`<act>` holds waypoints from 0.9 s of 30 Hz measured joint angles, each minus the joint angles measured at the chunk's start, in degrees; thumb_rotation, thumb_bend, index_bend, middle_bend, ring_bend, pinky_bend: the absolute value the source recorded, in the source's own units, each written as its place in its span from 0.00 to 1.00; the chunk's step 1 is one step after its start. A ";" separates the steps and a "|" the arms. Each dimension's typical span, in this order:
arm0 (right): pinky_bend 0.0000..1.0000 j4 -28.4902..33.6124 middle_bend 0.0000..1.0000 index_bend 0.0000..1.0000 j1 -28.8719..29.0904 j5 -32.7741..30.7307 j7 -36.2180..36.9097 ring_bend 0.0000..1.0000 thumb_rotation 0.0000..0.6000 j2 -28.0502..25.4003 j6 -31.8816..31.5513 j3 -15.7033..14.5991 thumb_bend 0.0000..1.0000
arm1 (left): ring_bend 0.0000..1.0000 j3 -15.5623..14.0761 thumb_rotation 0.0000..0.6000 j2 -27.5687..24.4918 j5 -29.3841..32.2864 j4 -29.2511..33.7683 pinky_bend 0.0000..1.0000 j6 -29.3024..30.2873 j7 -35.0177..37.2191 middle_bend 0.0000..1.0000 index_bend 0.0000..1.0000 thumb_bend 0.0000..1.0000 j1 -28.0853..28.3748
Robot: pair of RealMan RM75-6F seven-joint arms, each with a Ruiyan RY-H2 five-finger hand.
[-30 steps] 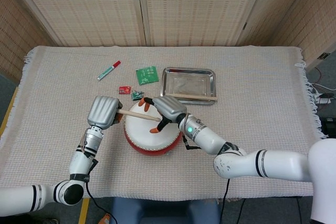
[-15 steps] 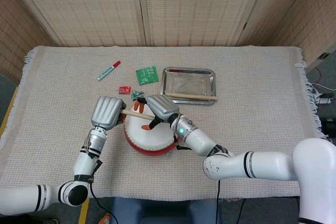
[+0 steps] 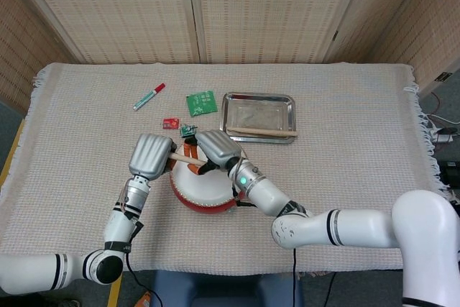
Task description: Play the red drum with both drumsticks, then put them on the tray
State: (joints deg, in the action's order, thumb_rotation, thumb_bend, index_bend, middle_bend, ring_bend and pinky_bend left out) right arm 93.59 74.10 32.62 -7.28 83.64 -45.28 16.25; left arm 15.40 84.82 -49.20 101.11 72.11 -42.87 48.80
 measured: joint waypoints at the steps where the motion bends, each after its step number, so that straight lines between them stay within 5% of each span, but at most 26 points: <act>1: 1.00 -0.13 0.61 0.61 -0.10 0.14 0.04 0.87 1.00 0.21 -0.10 0.15 0.34 | 0.95 -0.12 1.00 0.06 -0.10 0.00 1.00 0.06 -0.09 1.00 0.88 0.41 0.03; 15: 1.00 -1.29 0.77 0.89 -2.45 2.51 0.78 0.92 1.00 2.60 -2.50 2.11 0.37 | 0.85 -1.19 1.00 0.13 -2.65 0.31 1.00 1.14 -0.60 0.86 0.71 0.41 -0.14; 23: 1.00 -1.41 0.81 0.96 -4.11 4.40 1.57 0.93 1.00 3.03 -2.47 2.69 0.37 | 0.62 -1.74 1.00 -0.46 -4.37 0.73 0.99 1.76 -0.93 0.61 0.47 0.40 -0.53; 27: 1.00 -1.57 0.82 0.98 -4.63 5.03 1.84 0.93 1.00 3.25 -2.42 3.09 0.37 | 0.49 -1.74 1.00 -0.78 -4.37 0.87 0.84 1.43 -0.96 0.48 0.37 0.40 -0.57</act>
State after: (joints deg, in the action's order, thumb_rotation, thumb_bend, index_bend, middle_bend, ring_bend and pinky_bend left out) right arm 92.02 69.48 37.65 -5.44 86.88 -47.70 19.34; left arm 13.65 84.04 -53.57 101.97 73.54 -43.83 48.23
